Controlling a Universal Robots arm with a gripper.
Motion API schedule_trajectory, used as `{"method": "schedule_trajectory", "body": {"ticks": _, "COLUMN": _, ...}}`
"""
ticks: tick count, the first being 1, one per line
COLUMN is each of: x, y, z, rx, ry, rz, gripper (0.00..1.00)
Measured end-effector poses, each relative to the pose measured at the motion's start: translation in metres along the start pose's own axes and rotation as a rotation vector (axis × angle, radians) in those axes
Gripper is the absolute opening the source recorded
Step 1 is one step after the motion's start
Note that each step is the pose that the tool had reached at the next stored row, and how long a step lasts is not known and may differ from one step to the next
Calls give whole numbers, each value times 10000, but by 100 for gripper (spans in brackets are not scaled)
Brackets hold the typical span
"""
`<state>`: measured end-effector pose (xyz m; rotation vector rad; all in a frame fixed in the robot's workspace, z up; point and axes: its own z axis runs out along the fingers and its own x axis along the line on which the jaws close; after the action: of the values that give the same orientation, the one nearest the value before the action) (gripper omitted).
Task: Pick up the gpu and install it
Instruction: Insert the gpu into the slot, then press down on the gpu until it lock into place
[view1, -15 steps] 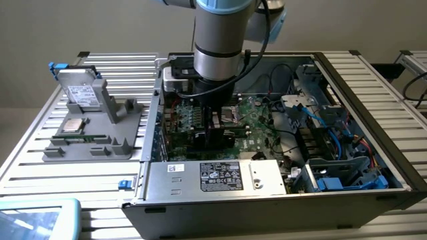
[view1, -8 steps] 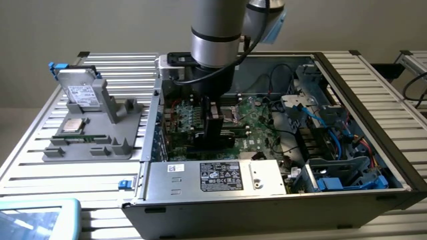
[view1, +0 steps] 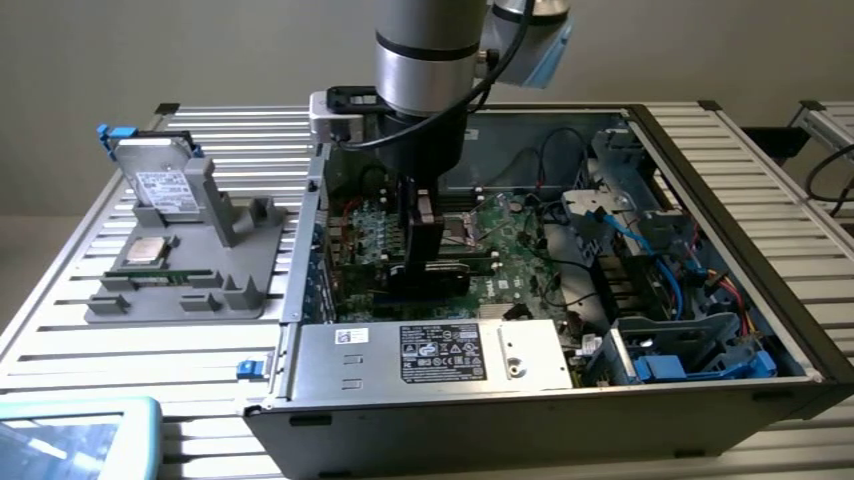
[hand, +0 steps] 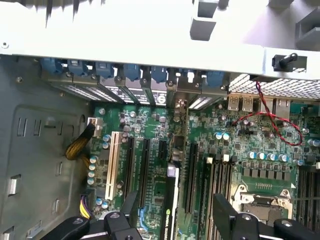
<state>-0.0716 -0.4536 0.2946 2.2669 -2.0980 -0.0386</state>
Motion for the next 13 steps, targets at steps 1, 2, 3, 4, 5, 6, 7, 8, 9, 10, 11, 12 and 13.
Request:
{"method": "schedule_trajectory", "body": {"ticks": 1, "x": 0, "y": 0, "z": 0, "rx": 0, "ry": 0, "rz": 0, "gripper": 70}}
{"method": "schedule_trajectory", "body": {"ticks": 2, "x": 0, "y": 0, "z": 0, "rx": 0, "ry": -1, "rz": 0, "gripper": 70}}
{"method": "schedule_trajectory", "body": {"ticks": 3, "x": 0, "y": 0, "z": 0, "rx": 0, "ry": 0, "rz": 0, "gripper": 70}}
{"method": "schedule_trajectory", "body": {"ticks": 4, "x": 0, "y": 0, "z": 0, "rx": 0, "ry": 0, "rz": 0, "gripper": 70}}
{"method": "schedule_trajectory", "body": {"ticks": 5, "x": 0, "y": 0, "z": 0, "rx": 0, "ry": 0, "rz": 1, "gripper": 70}}
{"method": "schedule_trajectory", "body": {"ticks": 6, "x": 0, "y": 0, "z": 0, "rx": 0, "ry": 0, "rz": 1, "gripper": 70}}
{"method": "schedule_trajectory", "body": {"ticks": 7, "x": 0, "y": 0, "z": 0, "rx": 0, "ry": 0, "rz": 1, "gripper": 70}}
{"method": "schedule_trajectory", "body": {"ticks": 8, "x": 0, "y": 1, "z": 0, "rx": 0, "ry": 0, "rz": 1, "gripper": 70}}
{"method": "schedule_trajectory", "body": {"ticks": 9, "x": 0, "y": 1, "z": -1, "rx": -1, "ry": 1, "rz": 1, "gripper": 70}}
{"method": "schedule_trajectory", "body": {"ticks": 10, "x": 0, "y": 1, "z": 0, "rx": 0, "ry": 0, "rz": 1, "gripper": 70}}
{"method": "schedule_trajectory", "body": {"ticks": 11, "x": 0, "y": 0, "z": 0, "rx": 0, "ry": 1, "rz": 1, "gripper": 70}}
{"method": "schedule_trajectory", "body": {"ticks": 12, "x": 1, "y": 1, "z": -1, "rx": 0, "ry": 1, "rz": 1, "gripper": 67}}
{"method": "schedule_trajectory", "body": {"ticks": 13, "x": 0, "y": 1, "z": -1, "rx": 0, "ry": 1, "rz": 1, "gripper": 67}}
